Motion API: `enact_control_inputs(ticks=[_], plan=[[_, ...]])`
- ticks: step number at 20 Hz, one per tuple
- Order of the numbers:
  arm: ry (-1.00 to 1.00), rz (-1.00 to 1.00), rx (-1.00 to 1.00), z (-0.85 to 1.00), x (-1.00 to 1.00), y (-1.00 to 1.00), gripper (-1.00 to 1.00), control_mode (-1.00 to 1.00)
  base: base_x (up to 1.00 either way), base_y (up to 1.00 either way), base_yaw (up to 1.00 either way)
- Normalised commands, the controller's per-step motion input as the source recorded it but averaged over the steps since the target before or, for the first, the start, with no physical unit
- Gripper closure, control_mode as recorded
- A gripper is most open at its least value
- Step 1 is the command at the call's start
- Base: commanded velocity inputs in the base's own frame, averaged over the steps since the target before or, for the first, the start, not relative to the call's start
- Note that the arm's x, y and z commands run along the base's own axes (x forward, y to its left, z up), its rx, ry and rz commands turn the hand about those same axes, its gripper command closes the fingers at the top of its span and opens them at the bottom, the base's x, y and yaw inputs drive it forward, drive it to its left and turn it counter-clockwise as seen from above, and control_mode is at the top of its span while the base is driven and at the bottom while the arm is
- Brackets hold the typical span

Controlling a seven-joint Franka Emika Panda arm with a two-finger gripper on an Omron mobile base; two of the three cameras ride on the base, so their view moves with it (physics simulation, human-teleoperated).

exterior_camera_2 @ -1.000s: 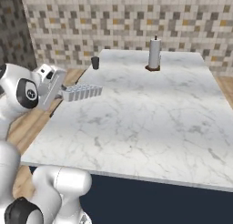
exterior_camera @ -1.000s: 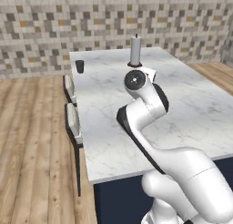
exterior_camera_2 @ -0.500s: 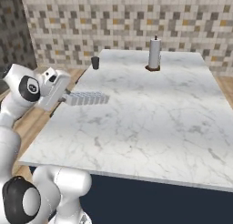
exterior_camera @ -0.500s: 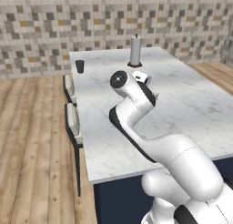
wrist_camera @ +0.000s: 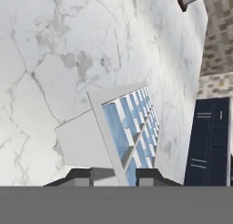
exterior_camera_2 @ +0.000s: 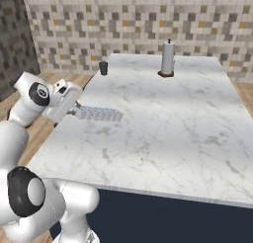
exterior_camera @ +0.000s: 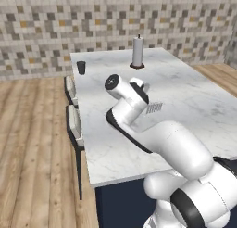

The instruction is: Open the freezer door, pick up the ice cube tray from the freezer, and place it on the dining counter.

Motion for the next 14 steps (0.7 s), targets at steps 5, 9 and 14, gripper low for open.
enact_control_inputs(ticks=[5,9,14], plan=[[0.00,-0.03,0.00,-0.51,0.41,0.09,1.00,-1.00,0.00,0.00,0.00],[0.00,0.00,0.00,-0.50,0.46,0.16,1.00,-1.00,0.00,0.00,0.00],[0.00,0.00,0.00,-0.45,0.43,0.19,1.00,-1.00,0.00,0.00,0.00]])
